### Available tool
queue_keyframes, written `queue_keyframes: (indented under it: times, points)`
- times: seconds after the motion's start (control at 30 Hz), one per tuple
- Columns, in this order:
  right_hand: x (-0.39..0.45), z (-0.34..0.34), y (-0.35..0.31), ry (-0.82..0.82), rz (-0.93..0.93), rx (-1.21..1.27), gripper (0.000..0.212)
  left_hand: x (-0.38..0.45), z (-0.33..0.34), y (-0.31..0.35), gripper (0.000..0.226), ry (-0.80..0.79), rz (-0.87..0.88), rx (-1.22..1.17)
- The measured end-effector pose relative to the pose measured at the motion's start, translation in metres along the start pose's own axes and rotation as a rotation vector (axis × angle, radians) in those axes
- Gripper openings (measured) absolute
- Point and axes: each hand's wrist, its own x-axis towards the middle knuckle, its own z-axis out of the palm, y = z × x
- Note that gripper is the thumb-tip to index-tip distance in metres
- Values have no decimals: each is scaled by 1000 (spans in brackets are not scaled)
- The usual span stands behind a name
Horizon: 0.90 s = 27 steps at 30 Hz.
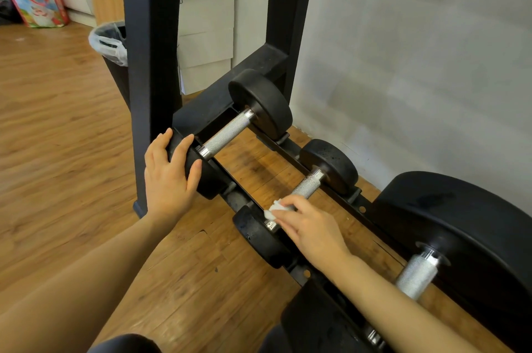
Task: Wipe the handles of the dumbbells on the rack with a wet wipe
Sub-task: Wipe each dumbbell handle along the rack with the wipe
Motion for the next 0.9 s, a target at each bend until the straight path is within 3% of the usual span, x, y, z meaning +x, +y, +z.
queue_keyframes:
  times: [0.1, 0.3, 0.4, 0.67, 0.8, 0.9]
  points:
    - [-4, 1, 0, -64, -129, -49, 24, 0, -1, 1, 54, -7, -5, -3]
    - [-2, -4, 11, 81, 70, 47, 17, 0, -1, 1, 54, -6, 3, -3]
    - [-3, -2, 3, 82, 114, 45, 26, 0, -1, 1, 54, -3, 7, -4]
    - [0, -7, -3, 94, 78, -203, 24, 0, 0, -1, 55, -1, 6, 8]
    - [-2, -3, -1, 107, 180, -24, 15, 1, 0, -1, 55, 10, 17, 12]
    - [-3, 0, 0, 127, 176, 24, 22, 0, 1, -2, 55, 12, 21, 16]
